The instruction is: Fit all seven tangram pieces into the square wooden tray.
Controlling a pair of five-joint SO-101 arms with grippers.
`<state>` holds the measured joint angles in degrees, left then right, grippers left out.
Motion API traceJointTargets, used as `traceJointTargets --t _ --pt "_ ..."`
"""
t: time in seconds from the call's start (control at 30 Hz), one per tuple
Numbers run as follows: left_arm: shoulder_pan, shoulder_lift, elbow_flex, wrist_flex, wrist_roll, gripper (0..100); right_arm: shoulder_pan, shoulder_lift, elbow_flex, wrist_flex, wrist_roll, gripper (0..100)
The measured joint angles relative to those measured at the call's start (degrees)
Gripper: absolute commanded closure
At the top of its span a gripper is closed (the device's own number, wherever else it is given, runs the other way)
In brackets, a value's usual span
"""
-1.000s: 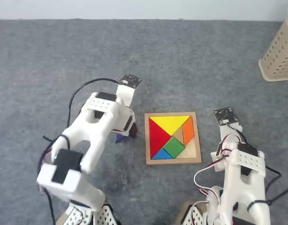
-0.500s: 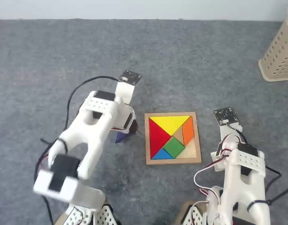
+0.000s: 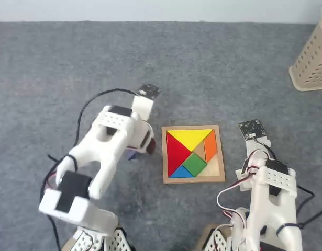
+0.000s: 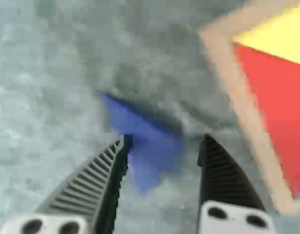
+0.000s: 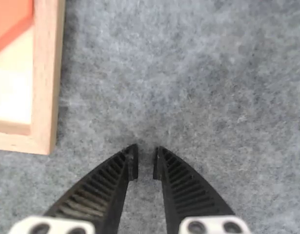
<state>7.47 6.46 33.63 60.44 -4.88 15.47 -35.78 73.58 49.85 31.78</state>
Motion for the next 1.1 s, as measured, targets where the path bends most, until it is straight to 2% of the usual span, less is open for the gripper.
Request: traceJointTargets --t 0.2,0.47,0.83,1.1 --pt "-0.97 3.08 -2.02 0.44 -0.88 77 0.00 0.00 0.00 0.00 0.00 90.8" --pt "-0.79 3.08 -2.20 0.44 -0.88 90 0.00 0.00 0.00 0.00 0.00 90.8" --pt "-0.79 3.08 -2.55 0.44 -0.62 98 0.00 0.00 0.00 0.00 0.00 90.8" --pt "-4.75 -5.45 -1.58 4.22 -1.14 99 0.00 0.00 0.00 0.00 0.00 90.8"
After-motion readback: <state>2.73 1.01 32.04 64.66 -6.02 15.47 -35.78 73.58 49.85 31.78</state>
